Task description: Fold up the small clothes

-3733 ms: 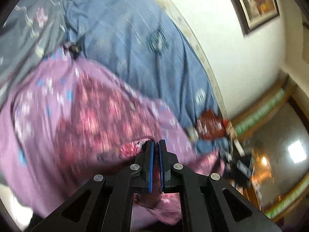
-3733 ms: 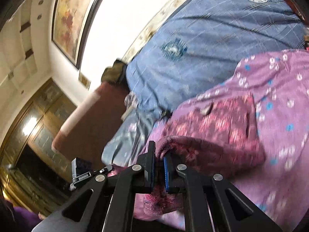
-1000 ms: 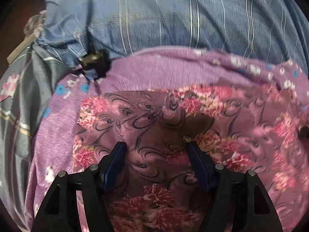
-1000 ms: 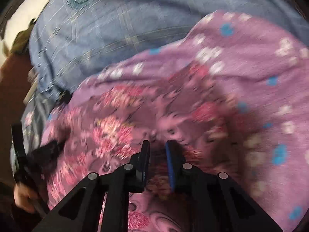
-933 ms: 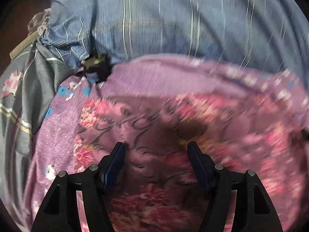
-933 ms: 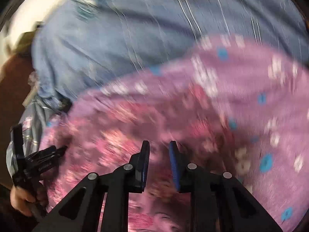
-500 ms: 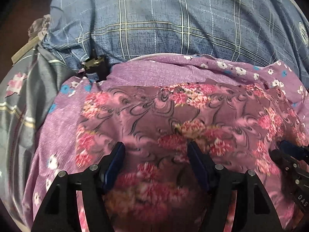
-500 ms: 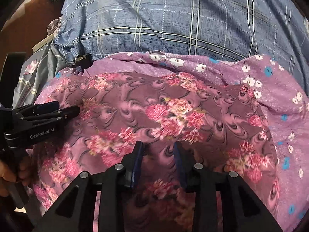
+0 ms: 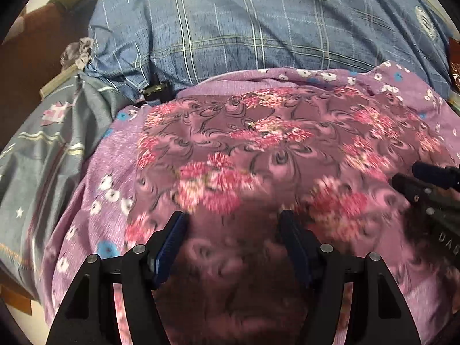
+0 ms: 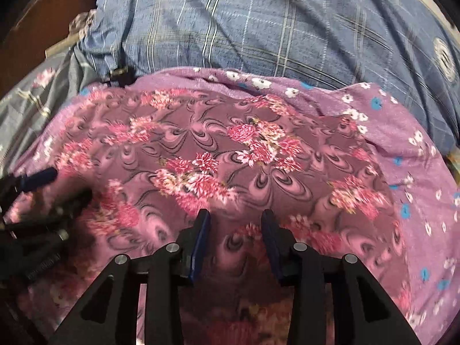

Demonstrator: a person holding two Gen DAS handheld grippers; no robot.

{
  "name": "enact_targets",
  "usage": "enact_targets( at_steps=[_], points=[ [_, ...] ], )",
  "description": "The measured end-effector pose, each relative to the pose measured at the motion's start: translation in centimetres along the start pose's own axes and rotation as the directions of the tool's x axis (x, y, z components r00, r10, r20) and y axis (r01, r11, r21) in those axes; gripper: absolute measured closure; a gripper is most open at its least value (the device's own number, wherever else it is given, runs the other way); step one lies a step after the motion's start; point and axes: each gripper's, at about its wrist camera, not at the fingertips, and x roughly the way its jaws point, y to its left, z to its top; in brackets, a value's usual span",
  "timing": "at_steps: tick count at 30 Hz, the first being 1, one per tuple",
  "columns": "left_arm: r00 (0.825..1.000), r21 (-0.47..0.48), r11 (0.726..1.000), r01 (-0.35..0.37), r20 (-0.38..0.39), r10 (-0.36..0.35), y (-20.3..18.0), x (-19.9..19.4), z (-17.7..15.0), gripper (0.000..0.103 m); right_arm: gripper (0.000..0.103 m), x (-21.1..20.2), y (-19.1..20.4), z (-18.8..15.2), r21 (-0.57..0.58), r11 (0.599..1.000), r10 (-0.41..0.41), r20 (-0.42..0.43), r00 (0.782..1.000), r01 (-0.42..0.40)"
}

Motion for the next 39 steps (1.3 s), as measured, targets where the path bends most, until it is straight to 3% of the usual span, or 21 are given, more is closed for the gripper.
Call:
enact_targets(
  at_steps=[8, 17, 22, 28, 34, 39],
  points=[
    [1.000, -0.018, 1.000, 0.011, -0.018, -0.011, -0.3, -1.6, -2.6, 0.035, 0.064, -1.4, 0.9, -2.5, -0.006, 0.999, -0.038, -0.012, 0.999, 0.038],
    [1.000, -0.003, 1.000, 0.018, -0.007, -0.018, 0.1, -0.8, -3.0, 0.026, 0.059, -0.5, 1.1, -2.6, -0.024, 0.998, -0.053, -0.002, 0.999, 0.053],
    [1.000, -0.005, 1.000, 0.027, -0.006, -0.027, 0.3, -0.9, -3.0, 0.026, 0.057, 0.0, 1.0, -2.5, -0.038, 0.998, -0.046, 0.010, 0.999, 0.046],
    [0.999, -0.096, 0.995, 0.040, -0.033, -0.043, 1.5, -2.9, -5.6, 0.026, 0.053, 0.1, 0.5, -2.8, -0.034, 0.999, -0.021, 0.024, 0.999, 0.022],
    [0.992, -0.278, 0.954, 0.113, -0.018, -0.123, 4.3, -6.2, -8.6, 0.026, 0.053, 0.0, 0.4, -3.1, -0.031, 0.999, -0.011, 0.044, 0.999, 0.012],
    [0.989, -0.473, 0.873, 0.116, -0.023, -0.144, 7.3, -6.4, -10.1, 0.027, 0.052, -0.1, -0.3, -3.0, -0.010, 0.999, 0.033, 0.030, 0.999, -0.033]
  ],
)
